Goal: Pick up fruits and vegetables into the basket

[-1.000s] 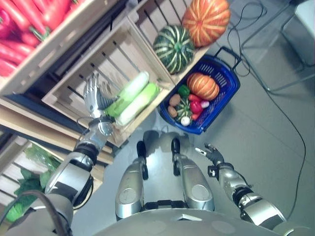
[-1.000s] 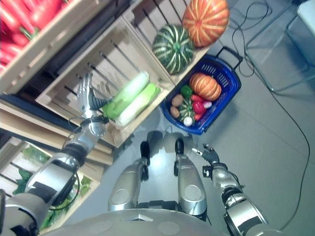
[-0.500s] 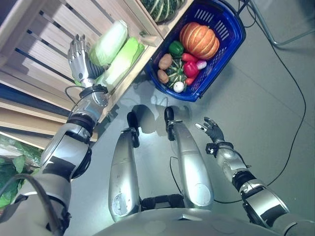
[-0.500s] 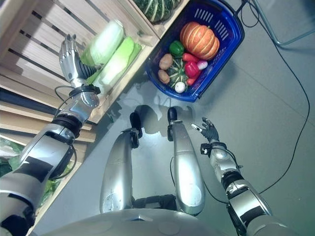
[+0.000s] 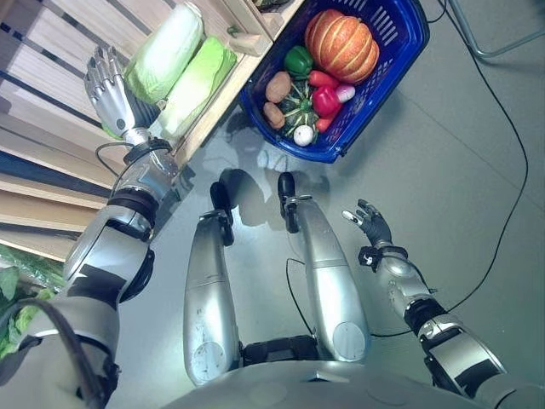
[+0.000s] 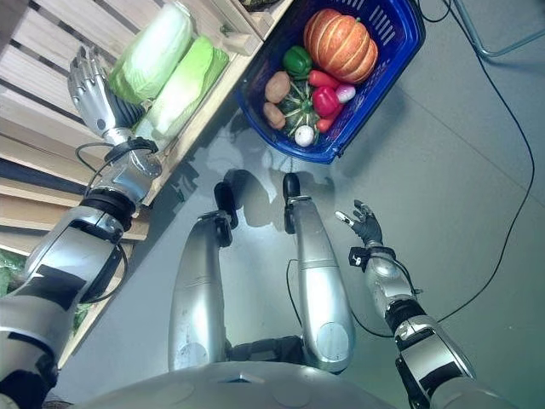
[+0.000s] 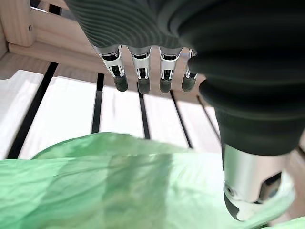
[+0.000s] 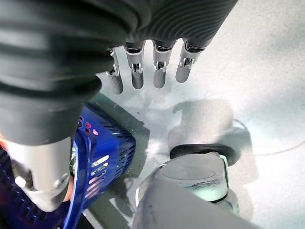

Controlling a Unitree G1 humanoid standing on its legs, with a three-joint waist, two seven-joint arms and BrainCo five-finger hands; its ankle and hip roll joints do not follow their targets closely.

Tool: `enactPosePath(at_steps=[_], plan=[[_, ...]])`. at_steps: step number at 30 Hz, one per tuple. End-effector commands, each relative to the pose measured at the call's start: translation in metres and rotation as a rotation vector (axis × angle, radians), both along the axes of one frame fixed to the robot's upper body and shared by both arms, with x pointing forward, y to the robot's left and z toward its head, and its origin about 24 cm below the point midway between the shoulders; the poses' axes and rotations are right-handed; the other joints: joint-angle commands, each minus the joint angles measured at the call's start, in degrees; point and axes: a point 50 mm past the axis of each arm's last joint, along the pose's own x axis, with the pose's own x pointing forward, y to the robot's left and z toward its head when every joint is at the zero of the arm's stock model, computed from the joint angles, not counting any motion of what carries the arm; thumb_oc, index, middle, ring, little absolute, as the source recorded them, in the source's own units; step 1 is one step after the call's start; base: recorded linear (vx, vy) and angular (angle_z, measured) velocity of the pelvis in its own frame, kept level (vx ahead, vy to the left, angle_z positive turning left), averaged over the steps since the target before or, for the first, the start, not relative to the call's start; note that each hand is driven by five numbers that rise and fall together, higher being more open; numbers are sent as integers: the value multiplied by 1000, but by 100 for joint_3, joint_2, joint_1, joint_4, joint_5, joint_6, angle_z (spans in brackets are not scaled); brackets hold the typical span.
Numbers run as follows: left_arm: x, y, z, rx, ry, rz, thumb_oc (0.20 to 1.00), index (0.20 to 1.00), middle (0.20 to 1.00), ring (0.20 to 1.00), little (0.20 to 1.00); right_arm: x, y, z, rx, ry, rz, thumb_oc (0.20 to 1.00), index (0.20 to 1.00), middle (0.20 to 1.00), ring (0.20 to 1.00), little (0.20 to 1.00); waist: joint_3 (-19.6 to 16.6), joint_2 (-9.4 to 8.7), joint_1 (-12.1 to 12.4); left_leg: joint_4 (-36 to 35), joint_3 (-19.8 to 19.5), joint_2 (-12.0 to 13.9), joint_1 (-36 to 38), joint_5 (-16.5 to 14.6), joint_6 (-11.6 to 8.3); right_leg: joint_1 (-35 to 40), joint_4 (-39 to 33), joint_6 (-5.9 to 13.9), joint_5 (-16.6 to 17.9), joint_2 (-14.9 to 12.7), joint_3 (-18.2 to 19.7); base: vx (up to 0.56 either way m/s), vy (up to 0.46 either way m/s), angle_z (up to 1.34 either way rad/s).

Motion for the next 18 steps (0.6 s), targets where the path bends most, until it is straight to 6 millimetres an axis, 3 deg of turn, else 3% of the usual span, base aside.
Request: enactPosePath(at_steps=[1, 7, 12, 18], plan=[[-9, 26, 5, 2, -33, 128, 1000, 1000, 1000, 1000, 1000, -18, -1, -6, 38, -21, -31, 1000, 1000, 1000, 1000, 1000, -228, -75, -1, 69, 412, -349, -15, -269, 439, 404, -263, 269, 47, 94, -37, 0, 0, 0], [-8, 24, -2, 26, 28, 132, 1000, 1000, 1000, 1000, 1000, -16, 0, -6, 49, -27, -32, 1000, 1000, 1000, 1000, 1000, -228, -85, 22, 77, 407, -349, -47, -253, 400, 397, -281, 283, 67, 98, -48, 7, -19, 3], [0, 19, -14, 114, 296, 102, 1000, 1000, 1000, 1000, 1000, -8, 6, 2, 50, -55, -23, 1000, 1000, 1000, 1000, 1000, -228, -92, 0, 28, 440, -332, -79, -232, 411, 355, -338, 298, 106, 100, -58, 0, 0, 0], [0, 19, -11, 168, 302, 119, 1000, 1000, 1000, 1000, 1000, -7, 7, 3, 54, -64, -17, 1000, 1000, 1000, 1000, 1000, -228, -96, -29, 43, 469, -308, -149, -231, 436, 280, -325, 299, 112, 97, -54, 0, 0, 0]])
